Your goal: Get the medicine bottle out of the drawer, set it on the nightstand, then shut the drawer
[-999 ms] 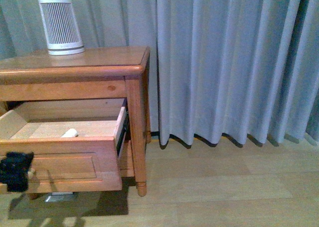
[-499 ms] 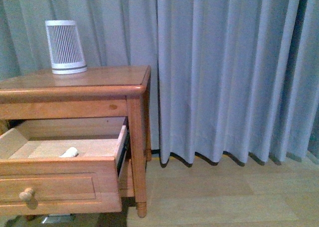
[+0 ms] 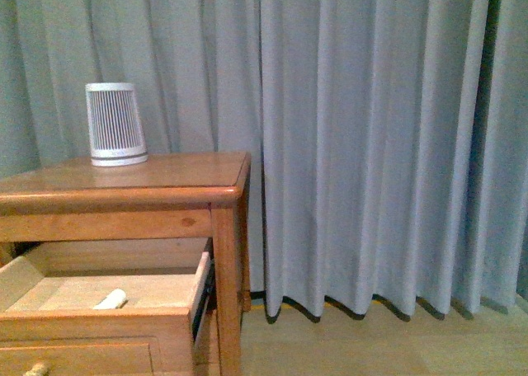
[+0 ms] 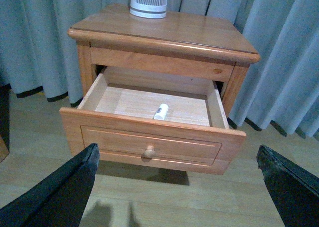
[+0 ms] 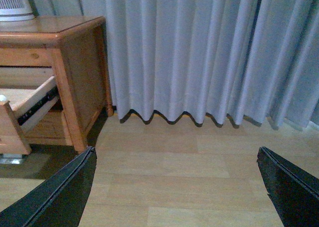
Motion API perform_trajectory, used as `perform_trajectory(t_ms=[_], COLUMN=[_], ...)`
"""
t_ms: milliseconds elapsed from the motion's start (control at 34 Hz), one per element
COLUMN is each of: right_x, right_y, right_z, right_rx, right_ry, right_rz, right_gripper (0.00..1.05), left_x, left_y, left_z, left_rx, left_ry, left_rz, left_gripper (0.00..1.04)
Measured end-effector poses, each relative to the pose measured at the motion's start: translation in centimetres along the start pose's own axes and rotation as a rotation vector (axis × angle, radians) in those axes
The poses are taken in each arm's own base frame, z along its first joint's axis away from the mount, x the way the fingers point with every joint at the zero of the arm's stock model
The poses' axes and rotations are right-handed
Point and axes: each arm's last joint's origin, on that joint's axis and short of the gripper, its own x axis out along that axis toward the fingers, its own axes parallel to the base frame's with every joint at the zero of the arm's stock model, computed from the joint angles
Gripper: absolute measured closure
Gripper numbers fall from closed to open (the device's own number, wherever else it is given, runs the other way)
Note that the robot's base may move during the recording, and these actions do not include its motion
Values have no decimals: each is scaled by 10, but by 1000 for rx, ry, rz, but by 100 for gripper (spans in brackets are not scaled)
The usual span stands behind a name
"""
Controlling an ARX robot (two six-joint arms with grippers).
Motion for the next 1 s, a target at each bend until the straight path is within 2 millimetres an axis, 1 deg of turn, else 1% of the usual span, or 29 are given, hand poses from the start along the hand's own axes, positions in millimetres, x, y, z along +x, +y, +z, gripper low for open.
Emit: perform_trajectory(t_ms=[59, 117, 147, 235, 323, 382, 441, 558, 587, 764, 852, 999], right_x=[0, 0, 0, 0, 0, 0, 0, 0, 0, 0, 0, 0], right_y=[0, 0, 0, 0, 0, 0, 0, 0, 0, 0, 0, 0], right_z=[0, 0, 0, 0, 0, 0, 0, 0, 0, 0, 0, 0], right_rx=[0, 0, 0, 0, 0, 0, 0, 0, 0, 0, 0, 0], right_ry=[0, 0, 0, 0, 0, 0, 0, 0, 0, 0, 0, 0], right_rz=[0, 0, 0, 0, 0, 0, 1, 0, 0, 0, 0, 0], right_gripper=[7, 7, 7, 7, 7, 7, 7, 7, 7, 7, 7, 7], left_x=[0, -1, -1, -3, -4, -5, -6, -8, -9, -12, -20, -22], left_y=[0, -1, -1, -3, -4, -9, -14, -13, -13, -12, -11, -12], left_z=[0, 0, -4, -16, -25, -32, -38, -47, -49, -58, -65, -65], left_rx=[-2, 25, 53, 78, 85, 87, 94, 94, 95, 96, 97, 97], left_ry=[-1, -36, -63, -71, -62, -61, -64, -64, -67, -71, -48, -75], left_rz=[-1, 3, 9, 3, 6, 30, -3, 2, 1, 0, 0, -2], left_gripper=[7, 13, 19, 36, 48, 58, 73, 99, 102, 102, 102, 102])
